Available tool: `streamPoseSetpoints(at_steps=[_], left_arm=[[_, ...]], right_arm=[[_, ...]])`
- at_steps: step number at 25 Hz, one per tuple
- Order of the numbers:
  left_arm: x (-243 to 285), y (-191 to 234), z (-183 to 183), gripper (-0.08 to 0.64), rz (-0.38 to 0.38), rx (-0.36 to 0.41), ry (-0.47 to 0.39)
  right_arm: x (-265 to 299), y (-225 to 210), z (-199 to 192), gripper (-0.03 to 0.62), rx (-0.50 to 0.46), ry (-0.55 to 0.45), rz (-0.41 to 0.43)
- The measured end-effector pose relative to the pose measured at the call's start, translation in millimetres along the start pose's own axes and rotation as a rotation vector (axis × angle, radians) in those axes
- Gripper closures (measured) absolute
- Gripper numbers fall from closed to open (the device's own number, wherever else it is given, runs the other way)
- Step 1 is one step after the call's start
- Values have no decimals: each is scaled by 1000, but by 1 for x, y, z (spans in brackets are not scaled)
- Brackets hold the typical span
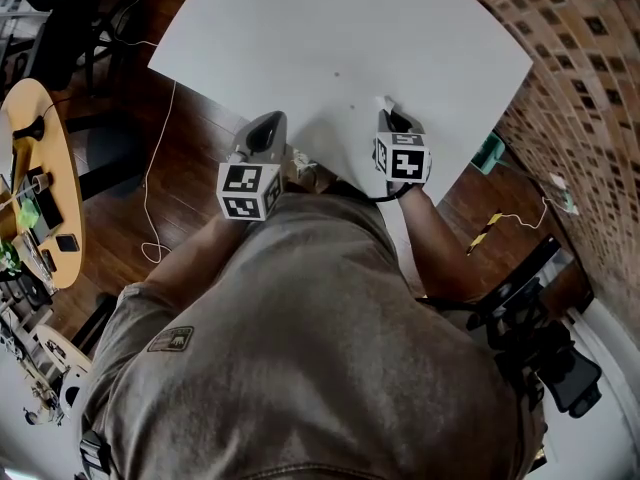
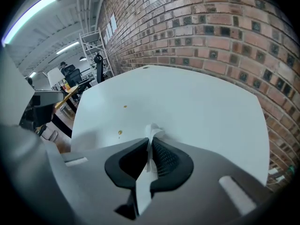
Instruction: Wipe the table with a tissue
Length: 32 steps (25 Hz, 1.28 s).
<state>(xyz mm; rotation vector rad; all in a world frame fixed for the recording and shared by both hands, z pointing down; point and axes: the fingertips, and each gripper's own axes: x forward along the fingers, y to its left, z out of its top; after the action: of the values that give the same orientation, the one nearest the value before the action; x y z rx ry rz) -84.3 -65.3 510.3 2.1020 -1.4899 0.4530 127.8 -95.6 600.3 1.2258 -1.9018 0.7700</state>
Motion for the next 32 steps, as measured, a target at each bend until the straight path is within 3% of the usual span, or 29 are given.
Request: streamPoseSetpoints(at_steps=[23,32], left_arm=[[-14,14,3,558,37,-22,-27],[-9,-5,5,558,17,-6,-25]], right_arm=[[12,81,0,560,-84,21,166],[5,58,-5,560,-43,12,145]])
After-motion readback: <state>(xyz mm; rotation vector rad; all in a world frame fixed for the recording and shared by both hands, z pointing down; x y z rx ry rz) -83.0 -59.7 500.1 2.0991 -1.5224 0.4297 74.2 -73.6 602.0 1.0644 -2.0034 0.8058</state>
